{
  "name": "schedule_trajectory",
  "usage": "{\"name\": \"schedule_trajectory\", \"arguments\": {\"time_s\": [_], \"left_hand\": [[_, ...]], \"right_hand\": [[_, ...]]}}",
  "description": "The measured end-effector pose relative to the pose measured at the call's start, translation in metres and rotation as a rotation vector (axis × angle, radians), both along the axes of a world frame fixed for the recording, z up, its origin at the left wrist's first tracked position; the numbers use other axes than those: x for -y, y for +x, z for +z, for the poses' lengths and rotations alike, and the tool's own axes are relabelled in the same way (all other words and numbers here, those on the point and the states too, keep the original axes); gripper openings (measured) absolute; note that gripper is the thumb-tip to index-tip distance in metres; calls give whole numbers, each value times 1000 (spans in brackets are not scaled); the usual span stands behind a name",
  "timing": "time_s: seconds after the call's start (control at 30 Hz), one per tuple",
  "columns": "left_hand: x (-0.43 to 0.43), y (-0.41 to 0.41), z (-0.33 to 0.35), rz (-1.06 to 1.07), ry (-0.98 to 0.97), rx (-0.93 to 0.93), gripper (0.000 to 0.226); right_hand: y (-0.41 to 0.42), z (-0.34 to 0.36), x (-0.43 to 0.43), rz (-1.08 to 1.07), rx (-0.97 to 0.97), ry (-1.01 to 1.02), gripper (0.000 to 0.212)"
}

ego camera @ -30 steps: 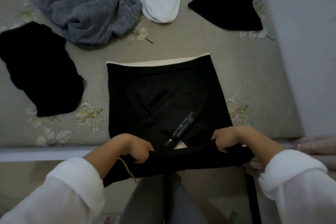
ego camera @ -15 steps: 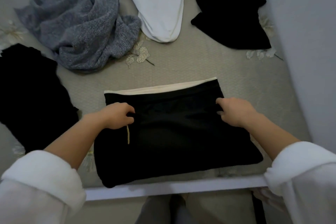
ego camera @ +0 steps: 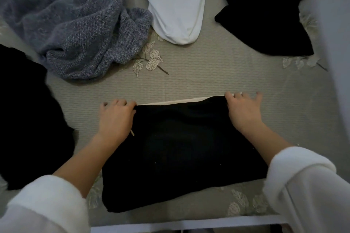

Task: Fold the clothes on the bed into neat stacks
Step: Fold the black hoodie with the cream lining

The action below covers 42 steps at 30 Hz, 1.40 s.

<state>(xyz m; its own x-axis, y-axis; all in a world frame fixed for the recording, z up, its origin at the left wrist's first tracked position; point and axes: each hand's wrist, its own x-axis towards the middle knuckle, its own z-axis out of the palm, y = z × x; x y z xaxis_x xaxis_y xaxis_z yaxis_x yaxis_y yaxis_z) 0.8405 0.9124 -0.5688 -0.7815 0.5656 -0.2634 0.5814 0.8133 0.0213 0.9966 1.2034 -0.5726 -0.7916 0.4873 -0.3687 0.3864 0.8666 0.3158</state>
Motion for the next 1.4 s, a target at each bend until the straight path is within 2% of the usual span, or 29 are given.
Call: {"name": "schedule_trajectory", "arguments": {"time_s": [0.13, 0.2, 0.3, 0.4, 0.47, 0.5, 0.53, 0.6, 0.67, 0.73, 1.0, 1.13, 1.2, 1.33, 1.4], "left_hand": [[-16, 37, -9, 12, 223, -18, 36], [-27, 68, -12, -43, 272, 92, 44], [-43, 114, -20, -124, 211, 322, 59], [-54, 144, -33, -103, 149, 421, 65], [-59, 152, -40, -66, 98, 405, 69], [-61, 153, -43, -45, 77, 389, 70], [-63, 154, -46, -28, 59, 375, 71], [-64, 155, -53, -4, 22, 357, 72], [-67, 157, -62, 10, -20, 365, 72], [-71, 159, -71, 22, -46, 370, 73], [-78, 160, -84, 46, -113, 353, 74], [-82, 170, -71, 83, -5, 435, 77], [-77, 193, -64, 23, 62, 448, 75], [-70, 223, -62, -25, -16, 392, 69], [-74, 219, -64, -18, -23, 394, 69]], "right_hand": [[-9, -15, -3, -38, 48, 9, 42], [-11, -22, -4, -78, 56, 0, 39], [-10, -29, -4, -142, 51, -58, 38], [-4, -27, 0, -175, -231, -172, 42], [9, -22, 11, -112, -461, -254, 47], [19, -20, 19, -60, -513, -291, 50], [33, -19, 27, -8, -502, -328, 54], [63, -24, 40, 42, -330, -408, 61], [87, -40, 38, -10, -149, -432, 62], [99, -57, 31, -116, -88, -428, 60], [103, -81, 29, -158, -113, -424, 58], [107, -74, 24, -133, -142, -453, 57], [117, -70, 19, -139, -158, -419, 56], [134, -65, 13, -178, -87, -455, 57], [128, -60, 10, -205, -150, -522, 58]]}}
